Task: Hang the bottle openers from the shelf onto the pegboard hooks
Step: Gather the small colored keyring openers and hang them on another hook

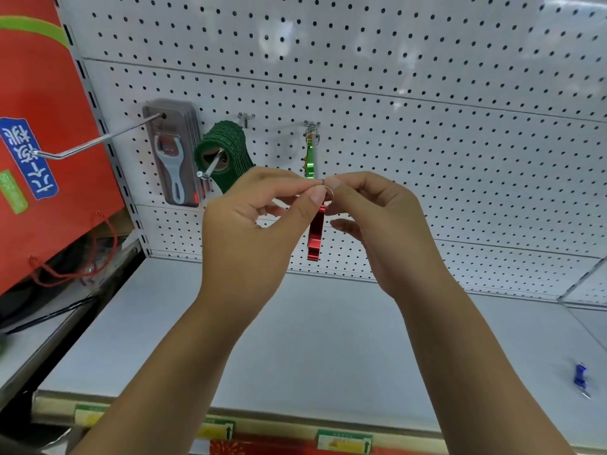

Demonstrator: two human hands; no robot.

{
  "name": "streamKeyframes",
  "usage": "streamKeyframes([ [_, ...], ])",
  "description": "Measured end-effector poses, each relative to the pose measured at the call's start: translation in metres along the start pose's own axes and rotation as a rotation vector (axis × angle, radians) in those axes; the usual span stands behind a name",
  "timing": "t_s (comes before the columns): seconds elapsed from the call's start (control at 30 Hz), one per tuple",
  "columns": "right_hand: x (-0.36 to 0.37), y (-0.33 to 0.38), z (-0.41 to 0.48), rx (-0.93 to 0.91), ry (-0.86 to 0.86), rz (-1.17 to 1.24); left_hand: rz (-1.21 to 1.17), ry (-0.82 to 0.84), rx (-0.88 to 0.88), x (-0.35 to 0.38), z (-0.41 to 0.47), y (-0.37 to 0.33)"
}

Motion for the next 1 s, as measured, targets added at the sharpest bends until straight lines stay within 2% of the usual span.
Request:
streamKeyframes([
  [0.13, -0.007, 0.003, -0.004, -0.016, -0.029, -0.019, -0.134, 0.033, -0.122, 0.008, 0.006, 0.01],
  [0.2, -0.01, 0.009, -0.008, -0.042, -0.047, -0.007, -0.244, 0.073, -0.242, 0.014, 0.008, 0.018],
  [0.3, -0.012, 0.021, -0.014, -0.13, -0.051, -0.017, -0.406, 0.154, -0.431, 0.024, 0.008, 0.034],
  [0.37, -0.01, 0.028, -0.019, -0.193, -0.035, -0.048, -0.455, 0.18, -0.473, 0.027, 0.01, 0.041],
  [0.73, 0.007, 0.025, -0.031, -0.328, 0.02, -0.25, -0.164, 0.194, -0.334, 0.023, 0.032, 0.04],
  [1.0, 0.011, 0.023, -0.035, -0.338, -0.006, -0.249, -0.009, 0.172, -0.257, 0.026, 0.059, 0.051],
])
Point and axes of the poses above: each hand's wrist, its own z-axis towards the middle knuckle, its own x-axis out of the palm, y = z × x, the point moved 7 cm from there along z, towards the middle knuckle, and after that the axes turned 15 degrees about z, right-handed, at the moved point
